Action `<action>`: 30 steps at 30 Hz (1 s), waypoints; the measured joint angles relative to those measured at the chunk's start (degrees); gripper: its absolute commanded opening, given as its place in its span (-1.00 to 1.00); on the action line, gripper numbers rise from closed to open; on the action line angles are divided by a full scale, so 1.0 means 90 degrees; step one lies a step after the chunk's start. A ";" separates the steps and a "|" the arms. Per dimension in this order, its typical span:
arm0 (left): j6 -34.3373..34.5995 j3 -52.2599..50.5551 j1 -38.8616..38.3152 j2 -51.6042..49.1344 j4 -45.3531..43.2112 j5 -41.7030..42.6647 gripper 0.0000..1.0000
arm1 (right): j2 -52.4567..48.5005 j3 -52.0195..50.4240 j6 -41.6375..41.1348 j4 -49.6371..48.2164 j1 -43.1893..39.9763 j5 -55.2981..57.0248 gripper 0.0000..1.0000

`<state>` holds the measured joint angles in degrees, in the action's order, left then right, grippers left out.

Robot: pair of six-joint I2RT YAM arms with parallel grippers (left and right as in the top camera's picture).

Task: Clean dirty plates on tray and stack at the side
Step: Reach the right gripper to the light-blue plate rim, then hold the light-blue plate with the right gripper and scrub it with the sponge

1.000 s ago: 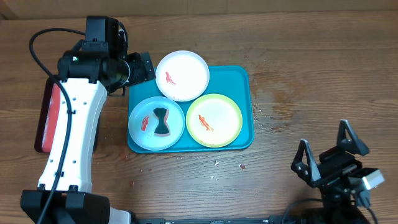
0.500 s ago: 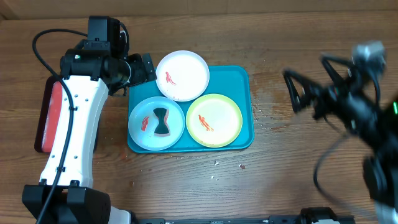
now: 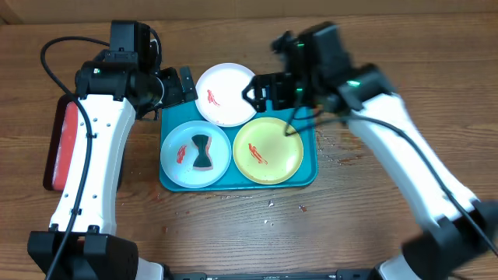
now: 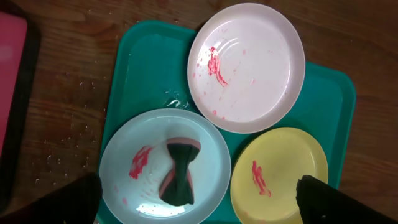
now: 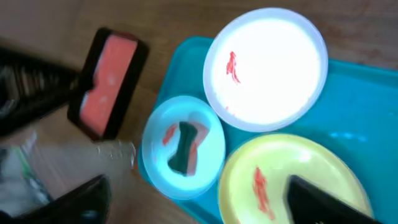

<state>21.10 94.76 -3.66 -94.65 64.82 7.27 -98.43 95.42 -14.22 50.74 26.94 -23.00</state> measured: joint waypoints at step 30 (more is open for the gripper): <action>0.0000 0.0000 0.0000 -0.0002 0.0182 -0.0107 0.99 | -0.2856 0.0034 -0.0401 -0.1353 0.1355 0.1243 -0.14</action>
<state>21.10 94.76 -3.66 -94.67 66.46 6.31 -124.14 95.72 -17.82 38.57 39.13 -11.81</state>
